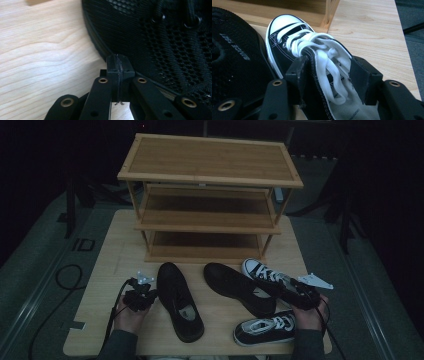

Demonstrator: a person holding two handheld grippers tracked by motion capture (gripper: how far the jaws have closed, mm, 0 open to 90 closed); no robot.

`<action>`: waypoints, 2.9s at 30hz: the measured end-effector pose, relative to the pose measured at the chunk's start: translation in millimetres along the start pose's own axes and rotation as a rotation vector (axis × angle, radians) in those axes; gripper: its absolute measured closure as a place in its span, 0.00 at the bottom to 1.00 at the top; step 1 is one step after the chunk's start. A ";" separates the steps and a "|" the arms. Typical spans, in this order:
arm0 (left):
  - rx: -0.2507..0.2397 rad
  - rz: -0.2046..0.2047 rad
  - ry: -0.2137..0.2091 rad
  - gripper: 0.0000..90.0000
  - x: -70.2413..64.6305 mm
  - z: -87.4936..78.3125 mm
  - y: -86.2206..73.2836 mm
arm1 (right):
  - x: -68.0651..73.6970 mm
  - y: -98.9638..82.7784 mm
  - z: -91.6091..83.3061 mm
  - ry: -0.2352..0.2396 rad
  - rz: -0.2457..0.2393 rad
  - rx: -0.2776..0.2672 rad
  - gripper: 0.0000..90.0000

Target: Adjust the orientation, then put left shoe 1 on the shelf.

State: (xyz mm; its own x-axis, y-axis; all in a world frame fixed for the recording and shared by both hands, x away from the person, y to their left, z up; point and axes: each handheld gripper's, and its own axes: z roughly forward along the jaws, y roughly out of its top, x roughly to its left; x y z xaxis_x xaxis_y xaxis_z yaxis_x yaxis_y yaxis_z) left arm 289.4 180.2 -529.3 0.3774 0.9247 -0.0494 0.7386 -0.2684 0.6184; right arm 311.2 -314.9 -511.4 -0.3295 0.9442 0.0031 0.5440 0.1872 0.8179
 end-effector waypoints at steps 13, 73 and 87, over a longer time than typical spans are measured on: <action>-0.009 0.007 -0.008 1.00 -1.0 21.8 22.0 | 0.6 -0.2 0.2 -0.002 -0.003 0.001 0.52; -0.087 0.032 -0.196 0.65 -22.4 -49.3 51.0 | 1.1 -1.0 -0.2 0.003 -0.009 0.006 0.51; -0.094 0.083 -0.225 0.61 -51.3 -60.5 54.3 | 0.9 -1.1 -0.3 0.007 -0.008 0.005 0.51</action>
State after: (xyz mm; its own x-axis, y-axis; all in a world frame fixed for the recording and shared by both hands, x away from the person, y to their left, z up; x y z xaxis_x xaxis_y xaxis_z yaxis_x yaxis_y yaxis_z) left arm 276.3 134.4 -445.7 0.5575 0.8143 -0.1618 0.6483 -0.3052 0.6975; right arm 310.1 -314.3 -512.0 -0.3390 0.9408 0.0002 0.5455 0.1964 0.8148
